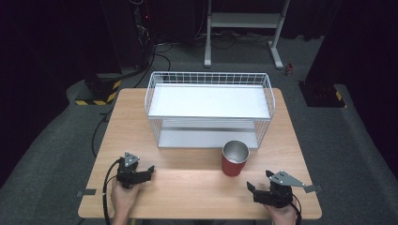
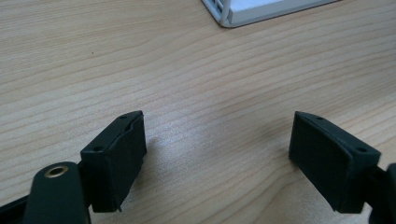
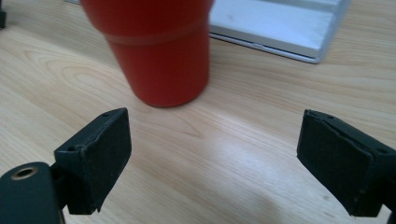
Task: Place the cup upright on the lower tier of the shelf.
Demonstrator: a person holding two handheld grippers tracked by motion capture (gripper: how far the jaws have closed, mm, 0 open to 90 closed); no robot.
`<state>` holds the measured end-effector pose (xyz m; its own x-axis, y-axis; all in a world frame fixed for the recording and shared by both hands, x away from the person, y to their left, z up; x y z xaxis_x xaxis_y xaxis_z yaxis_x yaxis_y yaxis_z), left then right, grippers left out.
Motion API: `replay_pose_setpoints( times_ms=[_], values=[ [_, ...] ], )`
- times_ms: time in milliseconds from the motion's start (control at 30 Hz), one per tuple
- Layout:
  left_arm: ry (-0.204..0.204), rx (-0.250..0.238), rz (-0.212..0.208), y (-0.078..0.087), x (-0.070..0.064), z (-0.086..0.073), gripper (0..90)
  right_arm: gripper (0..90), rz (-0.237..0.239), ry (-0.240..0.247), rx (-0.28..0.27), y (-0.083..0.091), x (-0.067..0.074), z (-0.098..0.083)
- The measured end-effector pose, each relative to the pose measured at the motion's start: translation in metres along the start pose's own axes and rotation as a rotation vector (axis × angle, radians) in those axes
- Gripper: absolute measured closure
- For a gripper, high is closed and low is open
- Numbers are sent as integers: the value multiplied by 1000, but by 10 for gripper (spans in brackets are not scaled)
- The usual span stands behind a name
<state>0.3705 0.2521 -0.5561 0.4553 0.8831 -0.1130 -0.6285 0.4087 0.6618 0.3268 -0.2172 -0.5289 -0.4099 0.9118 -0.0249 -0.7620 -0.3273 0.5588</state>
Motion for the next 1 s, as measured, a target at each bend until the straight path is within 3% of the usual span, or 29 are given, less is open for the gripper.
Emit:
replay_pose_setpoints(
  times_ms=[533, 1000],
  values=[
    [0, 0, 0, 0, 0, 0, 192, 97, 69, 34, -32, -16, 31, 16],
    [0, 0, 1, 0, 0, 0, 193, 96, 46, 68, -30, -42, 41, 33]
  ],
)
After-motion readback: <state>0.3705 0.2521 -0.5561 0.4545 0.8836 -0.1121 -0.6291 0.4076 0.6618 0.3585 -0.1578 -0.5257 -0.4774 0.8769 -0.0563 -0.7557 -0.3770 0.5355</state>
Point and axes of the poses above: each handheld gripper's, and its own axes: y roughly backward along the jaws, z roughly out of its top, x roughly to its left, the point moved 4 cm from there along -y, roughly forward along the jaws, and after that the axes turned 10 degrees about -z, right-handed, at the moved point
